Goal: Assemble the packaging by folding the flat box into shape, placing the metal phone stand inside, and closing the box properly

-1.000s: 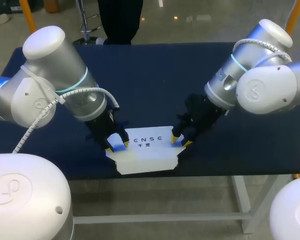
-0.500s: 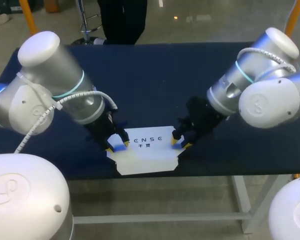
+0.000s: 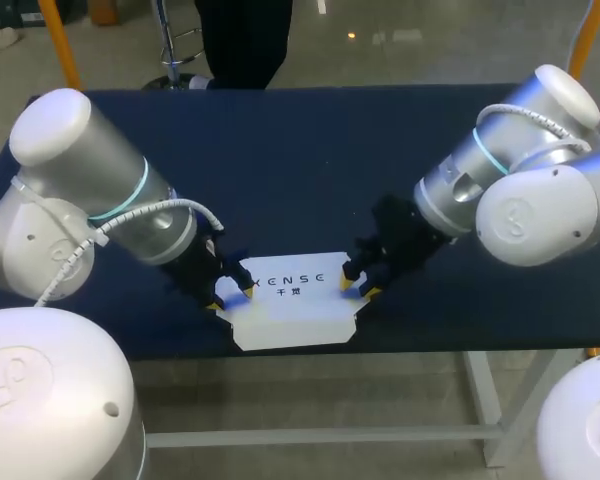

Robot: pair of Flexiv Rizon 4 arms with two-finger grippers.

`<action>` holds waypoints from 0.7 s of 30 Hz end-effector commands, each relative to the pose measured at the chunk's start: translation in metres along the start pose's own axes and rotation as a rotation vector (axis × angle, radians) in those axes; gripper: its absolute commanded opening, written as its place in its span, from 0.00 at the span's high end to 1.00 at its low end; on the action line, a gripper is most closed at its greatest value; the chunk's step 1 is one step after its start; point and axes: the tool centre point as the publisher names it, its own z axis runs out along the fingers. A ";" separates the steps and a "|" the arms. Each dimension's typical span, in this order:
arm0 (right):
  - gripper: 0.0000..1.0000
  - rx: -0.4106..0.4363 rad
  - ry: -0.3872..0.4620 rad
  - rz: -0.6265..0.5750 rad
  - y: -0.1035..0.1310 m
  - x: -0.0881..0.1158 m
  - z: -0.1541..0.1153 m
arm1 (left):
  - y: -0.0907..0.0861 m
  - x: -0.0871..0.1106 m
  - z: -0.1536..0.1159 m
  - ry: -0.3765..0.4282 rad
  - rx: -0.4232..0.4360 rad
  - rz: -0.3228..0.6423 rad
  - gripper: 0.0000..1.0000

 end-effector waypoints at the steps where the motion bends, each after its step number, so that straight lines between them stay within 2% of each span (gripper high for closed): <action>1: 0.51 -0.005 0.012 -0.003 -0.001 -0.002 0.002 | 0.002 -0.002 0.005 0.013 0.008 0.007 0.41; 21: 0.51 -0.027 0.061 0.020 -0.004 -0.005 0.008 | 0.001 0.009 0.012 0.048 0.008 0.034 0.46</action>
